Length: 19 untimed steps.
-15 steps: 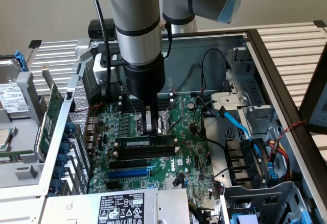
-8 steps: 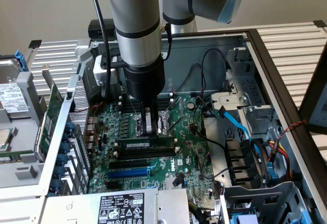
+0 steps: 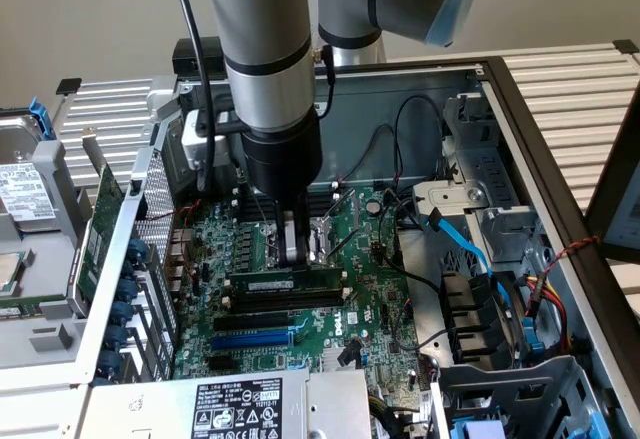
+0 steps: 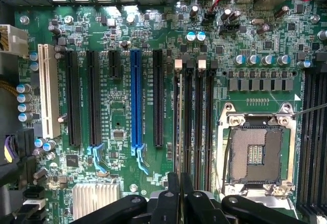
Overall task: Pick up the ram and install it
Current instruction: 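Insert the ram into the slot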
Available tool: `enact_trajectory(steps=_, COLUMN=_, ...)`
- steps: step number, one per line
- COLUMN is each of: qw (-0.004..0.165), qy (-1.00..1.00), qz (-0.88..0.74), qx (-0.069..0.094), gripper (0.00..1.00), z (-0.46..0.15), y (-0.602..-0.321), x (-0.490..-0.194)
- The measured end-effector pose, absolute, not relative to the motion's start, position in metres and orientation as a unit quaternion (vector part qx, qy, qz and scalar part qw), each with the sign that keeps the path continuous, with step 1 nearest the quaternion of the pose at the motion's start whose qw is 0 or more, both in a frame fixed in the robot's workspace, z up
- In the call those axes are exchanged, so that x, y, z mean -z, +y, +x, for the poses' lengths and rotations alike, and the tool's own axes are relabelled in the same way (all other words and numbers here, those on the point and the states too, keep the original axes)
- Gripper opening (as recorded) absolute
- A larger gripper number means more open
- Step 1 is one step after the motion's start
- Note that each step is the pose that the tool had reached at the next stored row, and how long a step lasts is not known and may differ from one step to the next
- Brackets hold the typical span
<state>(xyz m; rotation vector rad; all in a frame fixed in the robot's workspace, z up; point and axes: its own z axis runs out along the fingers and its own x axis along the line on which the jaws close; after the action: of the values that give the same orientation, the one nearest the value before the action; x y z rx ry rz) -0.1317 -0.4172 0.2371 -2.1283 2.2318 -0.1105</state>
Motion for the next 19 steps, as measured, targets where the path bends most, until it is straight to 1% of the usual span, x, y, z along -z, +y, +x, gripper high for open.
enact_trajectory(steps=19, qw=0.028, qy=0.723, qz=-0.689, qx=0.036, gripper=0.13, z=-0.1332, y=-0.4156, x=-0.2338)
